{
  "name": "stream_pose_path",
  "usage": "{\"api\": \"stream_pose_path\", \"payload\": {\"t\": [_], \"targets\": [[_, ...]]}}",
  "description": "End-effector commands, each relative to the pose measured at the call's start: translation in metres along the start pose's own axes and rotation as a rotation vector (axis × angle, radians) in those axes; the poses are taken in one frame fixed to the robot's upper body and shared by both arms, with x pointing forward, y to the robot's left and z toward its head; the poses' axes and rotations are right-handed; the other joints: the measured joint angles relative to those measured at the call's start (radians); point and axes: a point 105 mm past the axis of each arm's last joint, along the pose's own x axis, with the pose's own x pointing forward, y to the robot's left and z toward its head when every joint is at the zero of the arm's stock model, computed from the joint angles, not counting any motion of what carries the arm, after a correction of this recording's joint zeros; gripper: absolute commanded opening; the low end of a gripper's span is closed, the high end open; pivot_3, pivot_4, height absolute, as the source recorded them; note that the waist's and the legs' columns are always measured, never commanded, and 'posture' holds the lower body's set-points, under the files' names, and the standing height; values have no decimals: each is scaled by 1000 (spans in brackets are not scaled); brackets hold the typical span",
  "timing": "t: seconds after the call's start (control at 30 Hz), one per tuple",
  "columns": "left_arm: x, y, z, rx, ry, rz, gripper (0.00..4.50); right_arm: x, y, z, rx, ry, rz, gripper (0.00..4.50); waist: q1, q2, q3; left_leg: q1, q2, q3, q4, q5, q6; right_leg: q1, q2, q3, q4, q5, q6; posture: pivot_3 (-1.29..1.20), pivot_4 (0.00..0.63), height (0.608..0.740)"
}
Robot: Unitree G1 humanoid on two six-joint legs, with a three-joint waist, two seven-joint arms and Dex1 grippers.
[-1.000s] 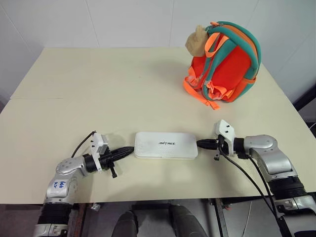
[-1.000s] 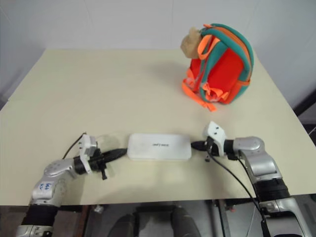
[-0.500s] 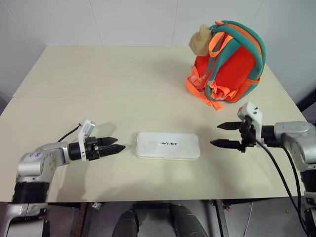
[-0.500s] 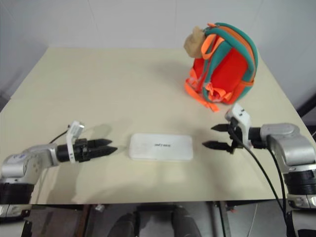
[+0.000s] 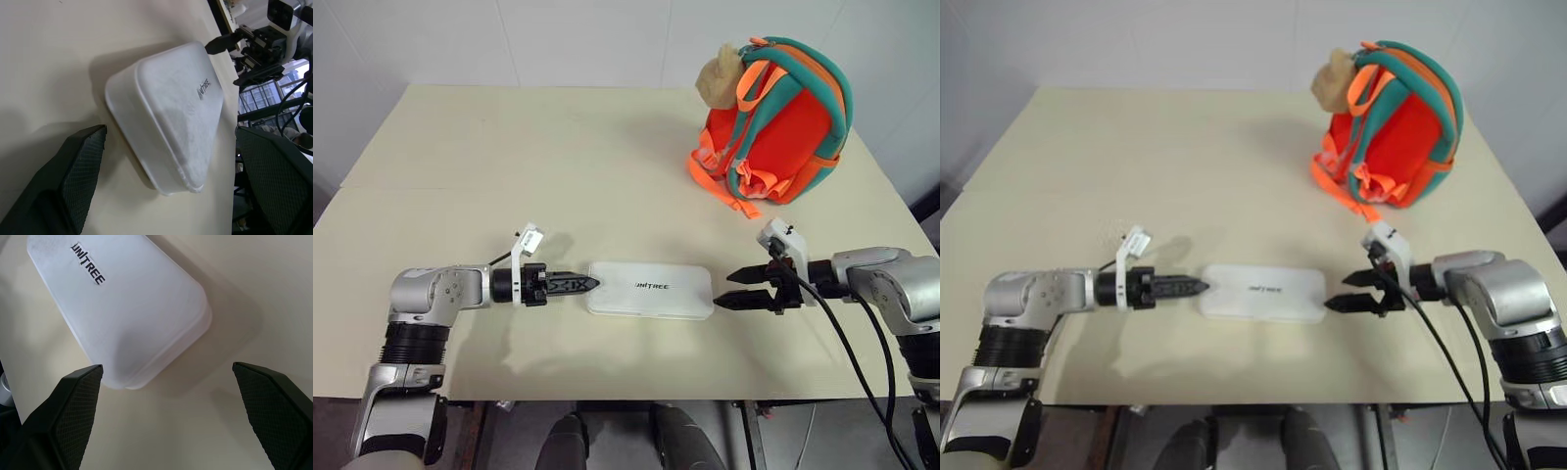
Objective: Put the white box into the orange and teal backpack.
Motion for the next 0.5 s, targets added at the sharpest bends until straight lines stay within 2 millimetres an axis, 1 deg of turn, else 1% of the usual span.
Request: {"api": "stream_pose_path", "payload": {"t": [0.03,0.27,0.4,0.5], "targets": [[12,4,-17,-58,68,-11,4492,6,10,7,-35,-17,38,4500,4,0,0,0,0,0,0,0,0,0,0,0,0,0,0,0,150,740],[27,2,-20,-105,73,-57,4492,14,12,5,-39,-19,55,4500,19,0,0,0,-1,0,2,0,0,1,0,0,0,0,0,0,150,740],[33,-4,-23,-154,93,-102,4492,17,13,5,-49,-23,62,4500,23,0,0,0,-1,0,3,0,0,1,0,0,2,0,0,0,150,740],[36,-10,-20,-222,102,-155,4492,20,10,5,-59,-30,56,4500,23,0,0,0,-1,0,5,0,0,1,0,0,3,0,0,0,150,740]]}}
